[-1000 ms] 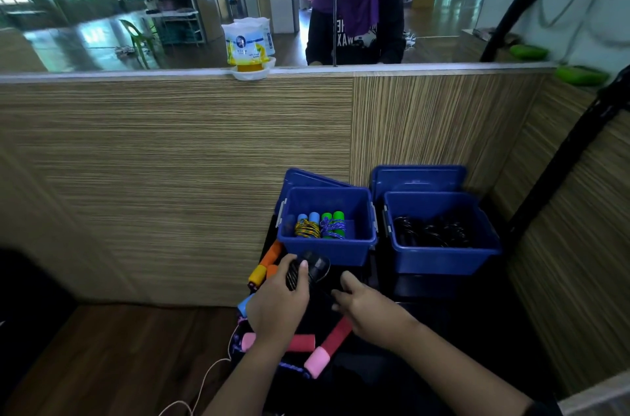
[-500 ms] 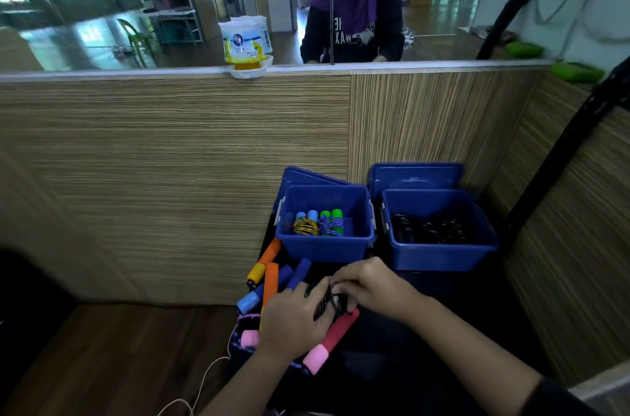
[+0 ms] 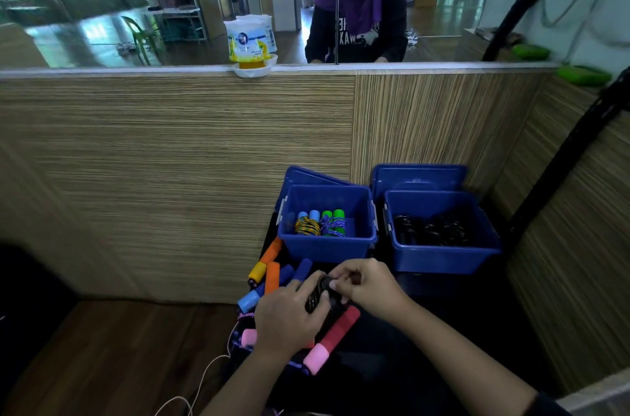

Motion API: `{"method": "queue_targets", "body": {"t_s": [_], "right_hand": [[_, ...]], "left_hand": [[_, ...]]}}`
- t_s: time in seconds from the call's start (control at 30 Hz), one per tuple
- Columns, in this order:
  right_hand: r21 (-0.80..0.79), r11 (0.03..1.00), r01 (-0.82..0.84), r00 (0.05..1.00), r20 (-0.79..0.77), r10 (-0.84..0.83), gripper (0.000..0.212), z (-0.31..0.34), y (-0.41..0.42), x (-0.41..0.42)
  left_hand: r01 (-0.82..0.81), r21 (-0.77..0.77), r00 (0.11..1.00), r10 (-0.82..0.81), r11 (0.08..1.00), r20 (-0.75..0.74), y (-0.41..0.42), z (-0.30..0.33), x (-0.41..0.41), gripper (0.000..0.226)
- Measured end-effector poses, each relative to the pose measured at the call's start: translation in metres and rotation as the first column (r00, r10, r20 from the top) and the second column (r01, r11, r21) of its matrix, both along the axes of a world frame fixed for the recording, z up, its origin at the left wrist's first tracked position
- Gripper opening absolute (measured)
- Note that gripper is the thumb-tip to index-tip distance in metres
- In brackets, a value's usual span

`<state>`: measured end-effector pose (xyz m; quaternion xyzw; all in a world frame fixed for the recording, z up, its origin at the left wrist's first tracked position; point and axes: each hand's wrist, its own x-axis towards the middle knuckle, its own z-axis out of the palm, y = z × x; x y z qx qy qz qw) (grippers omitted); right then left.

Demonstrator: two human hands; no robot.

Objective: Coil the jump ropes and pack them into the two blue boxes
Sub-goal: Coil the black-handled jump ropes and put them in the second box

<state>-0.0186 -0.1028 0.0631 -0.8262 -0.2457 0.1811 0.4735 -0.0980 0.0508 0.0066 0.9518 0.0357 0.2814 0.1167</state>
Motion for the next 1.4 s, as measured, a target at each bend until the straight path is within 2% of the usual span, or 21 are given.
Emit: {"method": "queue_targets", "body": {"t_s": [0.1,0.23,0.33,0.43,0.53,0.7,0.87,0.97,1.03,1.13,1.23,1.33,1.4], "right_hand": [[-0.089,0.995,-0.041,0.993,0.111,0.051,0.009,0.001,-0.002,-0.001],[-0.096,0.995,0.023,0.970,0.243,0.001,0.011,0.000,-0.004,0.003],[-0.161,0.987,-0.020,0.944,0.321,0.071,0.013,-0.003,-0.006,0.007],[-0.091,0.996,0.024,0.977,0.211,-0.005,0.009,-0.002,-0.009,0.008],[0.002,0.982,0.190,0.978,0.090,-0.190,0.011,-0.003,-0.008,0.007],[0.106,0.895,0.433,0.900,0.001,-0.435,0.012,-0.004,0.005,-0.009],[0.142,0.842,0.521,0.853,-0.060,-0.518,0.013,-0.003,0.009,-0.017],[0.154,0.776,0.612,0.788,-0.200,-0.582,0.030,-0.008,0.008,-0.014],[0.164,0.752,0.639,0.758,-0.301,-0.578,0.032,-0.010,0.008,-0.013],[0.164,0.747,0.644,0.749,-0.337,-0.571,0.031,-0.011,0.009,-0.014],[0.160,0.763,0.626,0.739,-0.433,-0.516,0.044,-0.013,0.009,-0.012],[0.166,0.802,0.573,0.691,-0.625,-0.364,0.035,-0.005,0.005,-0.003],[0.135,0.852,0.505,0.607,-0.758,-0.240,0.041,0.001,-0.001,0.000]], "left_hand": [[-0.012,-0.007,1.000,0.012,1.000,-0.020,0.002,0.004,-0.002,0.039],[0.055,0.027,0.998,-0.055,0.998,0.018,0.003,0.004,-0.001,0.039],[0.087,0.040,0.995,-0.089,0.995,0.035,-0.001,0.004,0.000,0.039],[0.043,0.014,0.998,-0.044,0.999,0.033,-0.001,0.007,0.001,0.040],[0.020,0.014,1.000,-0.020,1.000,0.015,0.001,0.009,0.003,0.042],[-0.054,-0.051,0.998,0.052,0.997,-0.042,-0.007,0.017,0.008,0.044],[-0.044,-0.070,0.998,0.040,0.997,-0.058,-0.010,0.019,0.008,0.045],[-0.041,-0.087,0.998,0.037,0.995,-0.053,-0.014,0.021,0.006,0.045],[-0.037,-0.099,0.998,0.032,0.994,-0.054,-0.017,0.023,0.007,0.045],[-0.024,-0.113,0.998,0.017,0.993,-0.057,-0.019,0.023,0.006,0.045],[-0.007,-0.146,0.999,-0.001,0.989,-0.051,-0.020,0.024,0.006,0.044],[0.019,-0.141,0.999,-0.023,0.990,-0.026,-0.019,0.022,0.004,0.042],[0.037,-0.112,0.999,-0.036,0.993,0.008,-0.017,0.022,0.004,0.041]]}}
